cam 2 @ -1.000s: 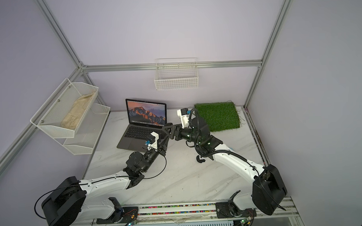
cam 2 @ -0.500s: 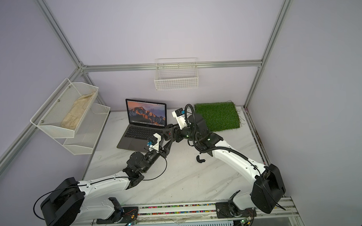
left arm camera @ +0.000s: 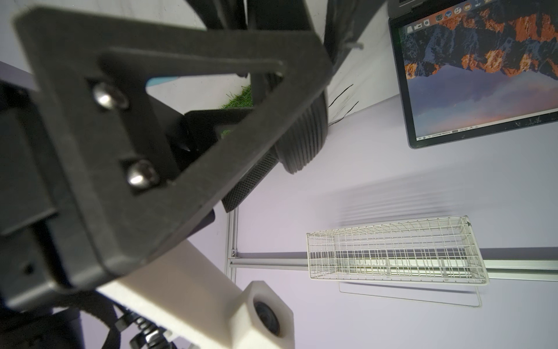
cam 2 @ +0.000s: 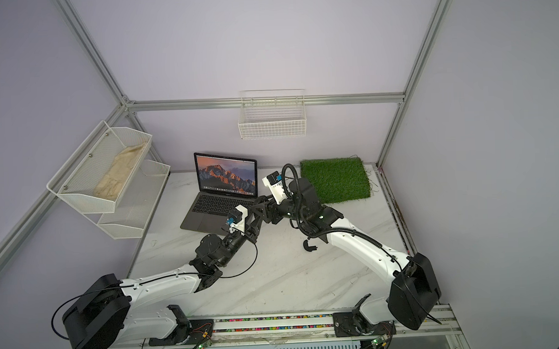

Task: Insert the wireless mouse receiver into the laptop
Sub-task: Adjust the mouse as needed.

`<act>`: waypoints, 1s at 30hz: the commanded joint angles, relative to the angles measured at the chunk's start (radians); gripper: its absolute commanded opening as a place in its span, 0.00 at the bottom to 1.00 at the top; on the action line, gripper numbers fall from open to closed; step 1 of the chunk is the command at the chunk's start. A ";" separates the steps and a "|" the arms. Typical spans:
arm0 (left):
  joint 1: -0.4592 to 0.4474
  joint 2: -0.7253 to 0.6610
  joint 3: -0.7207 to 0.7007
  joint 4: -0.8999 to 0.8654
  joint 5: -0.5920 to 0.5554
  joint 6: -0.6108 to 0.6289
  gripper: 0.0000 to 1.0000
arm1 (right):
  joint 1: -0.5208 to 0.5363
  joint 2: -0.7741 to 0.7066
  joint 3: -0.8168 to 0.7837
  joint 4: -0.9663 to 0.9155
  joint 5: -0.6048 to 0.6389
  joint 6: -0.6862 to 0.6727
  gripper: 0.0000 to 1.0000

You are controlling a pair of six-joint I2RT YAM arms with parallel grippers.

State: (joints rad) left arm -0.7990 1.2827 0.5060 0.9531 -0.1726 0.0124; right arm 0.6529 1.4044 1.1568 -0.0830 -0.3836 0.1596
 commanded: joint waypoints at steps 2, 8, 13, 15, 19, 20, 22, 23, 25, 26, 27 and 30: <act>-0.002 -0.014 0.062 -0.001 0.004 0.011 0.36 | 0.013 -0.024 -0.009 0.034 -0.029 -0.028 0.20; -0.002 -0.021 0.064 -0.011 -0.004 0.033 0.14 | 0.013 -0.022 -0.010 0.067 -0.067 0.007 0.20; -0.038 -0.030 0.083 -0.033 -0.171 0.193 0.00 | -0.010 -0.027 0.018 0.097 -0.099 0.162 0.55; -0.052 -0.013 0.099 -0.009 -0.301 0.284 0.00 | -0.050 -0.028 0.039 0.102 -0.109 0.291 0.67; -0.067 0.048 0.147 0.109 -0.493 0.454 0.00 | -0.171 -0.030 0.013 0.175 -0.153 0.672 0.74; -0.070 0.067 0.163 0.137 -0.507 0.489 0.00 | -0.193 -0.029 -0.001 0.199 -0.166 0.779 0.74; -0.070 0.106 0.183 0.185 -0.529 0.521 0.00 | -0.206 -0.029 -0.037 0.277 -0.199 0.905 0.74; -0.069 0.121 0.189 0.222 -0.541 0.514 0.00 | -0.206 -0.028 -0.043 0.290 -0.207 0.933 0.73; -0.069 0.184 0.188 0.325 -0.530 0.521 0.00 | -0.206 -0.029 -0.040 0.275 -0.210 0.950 0.68; -0.068 0.199 0.190 0.340 -0.509 0.522 0.00 | -0.206 -0.029 -0.037 0.255 -0.204 0.959 0.65; -0.068 0.207 0.194 0.339 -0.494 0.518 0.00 | -0.205 -0.028 -0.033 0.240 -0.197 0.964 0.61; -0.068 0.229 0.205 0.346 -0.450 0.494 0.00 | -0.206 -0.013 -0.028 0.249 -0.214 0.993 0.50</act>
State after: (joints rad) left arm -0.8654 1.5085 0.6476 1.1744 -0.6456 0.4919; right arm 0.4423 1.3998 1.1271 0.1230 -0.5697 1.0439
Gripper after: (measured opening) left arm 0.262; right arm 0.514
